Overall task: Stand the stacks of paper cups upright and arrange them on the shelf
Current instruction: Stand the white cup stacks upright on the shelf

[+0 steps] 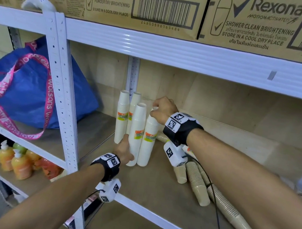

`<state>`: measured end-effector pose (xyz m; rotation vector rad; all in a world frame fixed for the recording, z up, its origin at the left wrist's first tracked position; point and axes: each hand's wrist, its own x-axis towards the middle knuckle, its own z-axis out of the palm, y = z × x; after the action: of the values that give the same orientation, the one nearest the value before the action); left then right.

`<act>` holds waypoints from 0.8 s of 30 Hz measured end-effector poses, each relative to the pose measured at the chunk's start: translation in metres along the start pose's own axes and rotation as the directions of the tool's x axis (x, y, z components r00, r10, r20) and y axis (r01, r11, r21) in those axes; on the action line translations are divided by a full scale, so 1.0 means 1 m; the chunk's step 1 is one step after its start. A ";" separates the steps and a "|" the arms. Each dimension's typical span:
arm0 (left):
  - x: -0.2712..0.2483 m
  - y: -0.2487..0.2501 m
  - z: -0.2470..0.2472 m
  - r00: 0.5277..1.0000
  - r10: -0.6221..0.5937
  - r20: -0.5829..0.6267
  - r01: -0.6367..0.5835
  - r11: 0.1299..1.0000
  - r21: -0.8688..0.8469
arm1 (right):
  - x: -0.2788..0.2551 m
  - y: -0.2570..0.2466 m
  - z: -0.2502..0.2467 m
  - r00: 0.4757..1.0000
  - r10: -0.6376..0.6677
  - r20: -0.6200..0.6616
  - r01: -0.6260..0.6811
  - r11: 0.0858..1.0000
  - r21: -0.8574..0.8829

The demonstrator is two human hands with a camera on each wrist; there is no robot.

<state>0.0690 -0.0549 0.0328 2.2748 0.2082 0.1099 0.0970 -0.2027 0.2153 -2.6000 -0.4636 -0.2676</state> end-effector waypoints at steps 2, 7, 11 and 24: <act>0.001 -0.003 0.002 1.000 0.005 0.009 -0.005 1.000 -0.001 | 0.001 0.002 0.004 1.000 0.005 0.011 -0.005 1.000 0.004; 0.002 -0.011 0.002 0.998 0.013 0.053 -0.013 1.000 -0.004 | 0.002 0.006 0.009 1.000 -0.012 0.017 0.012 1.000 0.017; 0.005 -0.003 -0.012 0.996 0.055 0.071 -0.051 0.997 -0.058 | 0.003 0.006 0.007 0.998 -0.017 0.054 0.016 1.000 0.018; 0.022 0.073 -0.099 0.966 0.233 -0.112 -0.247 0.959 -0.139 | 0.009 0.010 0.013 0.999 -0.019 0.043 0.017 0.999 0.047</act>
<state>0.0838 -0.0242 0.1525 2.1360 -0.0287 0.3499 0.1107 -0.2021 0.2022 -2.5611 -0.5033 -0.2042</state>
